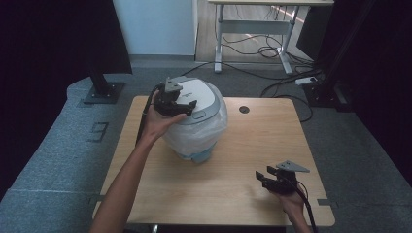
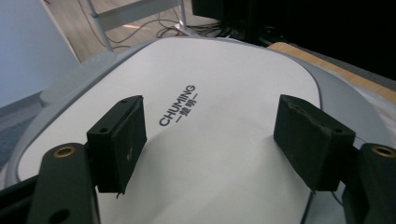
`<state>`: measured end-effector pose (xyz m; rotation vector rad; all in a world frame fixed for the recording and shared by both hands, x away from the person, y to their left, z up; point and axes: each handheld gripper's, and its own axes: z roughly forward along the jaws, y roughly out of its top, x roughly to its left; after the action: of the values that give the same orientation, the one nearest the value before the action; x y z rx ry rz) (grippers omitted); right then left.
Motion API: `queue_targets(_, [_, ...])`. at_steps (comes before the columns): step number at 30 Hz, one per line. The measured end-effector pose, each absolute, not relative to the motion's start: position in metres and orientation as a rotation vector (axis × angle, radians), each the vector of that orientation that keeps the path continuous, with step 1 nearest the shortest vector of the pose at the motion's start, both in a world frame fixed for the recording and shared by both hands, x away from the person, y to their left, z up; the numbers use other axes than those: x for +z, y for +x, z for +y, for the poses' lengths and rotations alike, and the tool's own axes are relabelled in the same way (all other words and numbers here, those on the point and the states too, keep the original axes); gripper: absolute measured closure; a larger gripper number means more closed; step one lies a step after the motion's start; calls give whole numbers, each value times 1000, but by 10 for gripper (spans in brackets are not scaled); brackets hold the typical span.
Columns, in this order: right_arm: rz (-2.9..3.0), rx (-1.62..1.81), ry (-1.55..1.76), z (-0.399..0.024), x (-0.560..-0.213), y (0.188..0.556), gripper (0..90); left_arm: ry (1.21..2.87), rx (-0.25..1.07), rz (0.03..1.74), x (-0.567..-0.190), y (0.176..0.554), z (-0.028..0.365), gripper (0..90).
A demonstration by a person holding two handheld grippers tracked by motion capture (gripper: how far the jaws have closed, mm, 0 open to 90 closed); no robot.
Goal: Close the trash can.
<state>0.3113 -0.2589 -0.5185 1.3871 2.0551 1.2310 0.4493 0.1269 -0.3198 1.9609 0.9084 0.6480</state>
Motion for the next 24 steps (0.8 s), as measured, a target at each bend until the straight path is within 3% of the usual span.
queue_targets(13, [2029,1242,1393,-267,-517,312,411,1811,482,820,-319,403,163,191])
queue_targets(24, [2016,1248,1394,-272,-517,312,411,1776,430,792,-343,363,192,172])
